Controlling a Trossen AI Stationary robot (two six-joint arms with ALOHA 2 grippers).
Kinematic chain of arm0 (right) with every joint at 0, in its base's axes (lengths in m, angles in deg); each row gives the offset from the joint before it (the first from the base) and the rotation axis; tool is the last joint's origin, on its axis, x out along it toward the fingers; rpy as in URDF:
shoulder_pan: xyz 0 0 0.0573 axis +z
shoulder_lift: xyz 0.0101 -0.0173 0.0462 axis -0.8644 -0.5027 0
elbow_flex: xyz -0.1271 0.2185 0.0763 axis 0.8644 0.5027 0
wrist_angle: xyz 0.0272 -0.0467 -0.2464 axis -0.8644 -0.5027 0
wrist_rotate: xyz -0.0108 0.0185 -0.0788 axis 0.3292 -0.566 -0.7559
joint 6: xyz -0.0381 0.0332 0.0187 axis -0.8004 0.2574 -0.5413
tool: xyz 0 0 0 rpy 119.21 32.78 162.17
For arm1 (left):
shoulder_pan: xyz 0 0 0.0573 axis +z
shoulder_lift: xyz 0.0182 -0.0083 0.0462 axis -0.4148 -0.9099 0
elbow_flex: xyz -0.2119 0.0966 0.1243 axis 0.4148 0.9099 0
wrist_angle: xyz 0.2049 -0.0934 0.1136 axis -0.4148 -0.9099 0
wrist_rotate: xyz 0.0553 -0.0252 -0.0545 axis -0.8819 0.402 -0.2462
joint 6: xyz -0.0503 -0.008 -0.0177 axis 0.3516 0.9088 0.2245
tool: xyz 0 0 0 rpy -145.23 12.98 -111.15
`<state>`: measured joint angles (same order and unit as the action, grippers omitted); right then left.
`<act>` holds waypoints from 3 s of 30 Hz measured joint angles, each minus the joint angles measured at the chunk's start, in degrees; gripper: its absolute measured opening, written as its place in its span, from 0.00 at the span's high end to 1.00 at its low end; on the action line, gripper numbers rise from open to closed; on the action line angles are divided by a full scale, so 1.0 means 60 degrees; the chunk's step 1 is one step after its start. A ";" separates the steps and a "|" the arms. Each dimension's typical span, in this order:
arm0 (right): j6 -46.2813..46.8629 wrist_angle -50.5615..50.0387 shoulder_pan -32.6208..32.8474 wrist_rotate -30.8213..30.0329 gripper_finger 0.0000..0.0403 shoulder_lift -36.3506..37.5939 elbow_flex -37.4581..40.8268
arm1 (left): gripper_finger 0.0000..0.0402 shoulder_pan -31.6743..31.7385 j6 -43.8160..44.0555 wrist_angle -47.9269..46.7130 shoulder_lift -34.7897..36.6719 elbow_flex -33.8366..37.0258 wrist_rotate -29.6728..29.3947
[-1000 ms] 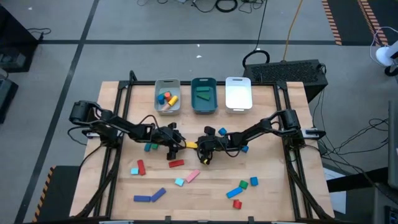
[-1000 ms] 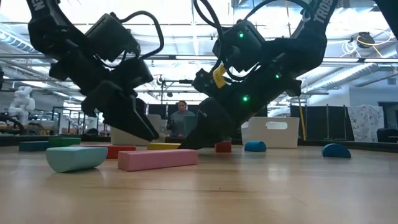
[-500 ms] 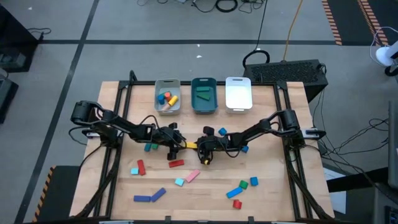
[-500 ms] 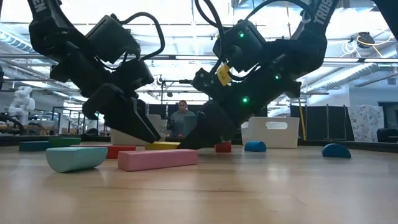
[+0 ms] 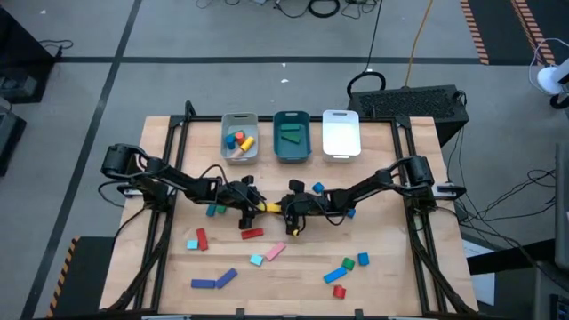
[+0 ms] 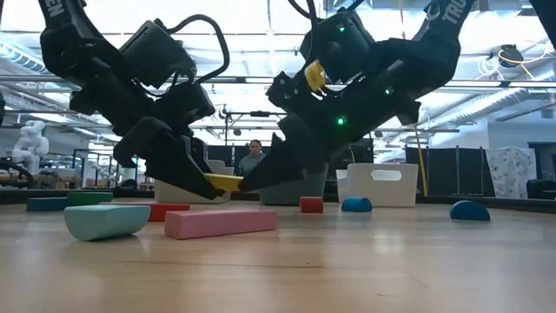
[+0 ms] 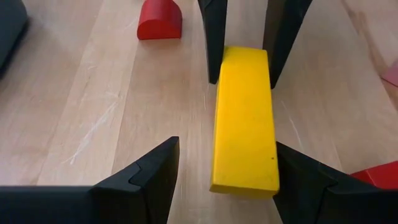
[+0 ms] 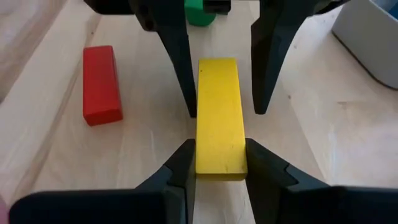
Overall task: Sort blocks by size
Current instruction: Put the yellow rectangle block into the blue bin
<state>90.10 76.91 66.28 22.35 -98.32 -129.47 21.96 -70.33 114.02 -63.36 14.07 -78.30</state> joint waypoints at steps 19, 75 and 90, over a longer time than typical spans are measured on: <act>0.0015 -0.0133 0.0004 0.0221 0.75 0.0004 0.0000 | 0.71 -0.0033 -0.0046 0.0300 0.0000 -0.0011 0.0555; 0.3297 -0.6192 0.0441 -0.1545 0.50 0.2288 0.0127 | 0.71 0.5398 -0.2086 -0.4653 -0.1709 -0.6908 0.2719; 0.3257 -0.6172 0.0441 -0.1552 0.50 0.2288 0.0131 | 0.68 0.5862 -0.2569 -0.6922 -0.3778 -0.9143 0.2766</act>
<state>109.64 39.88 68.92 13.04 -84.59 -128.68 57.13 -85.74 72.49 -86.02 -40.79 -61.71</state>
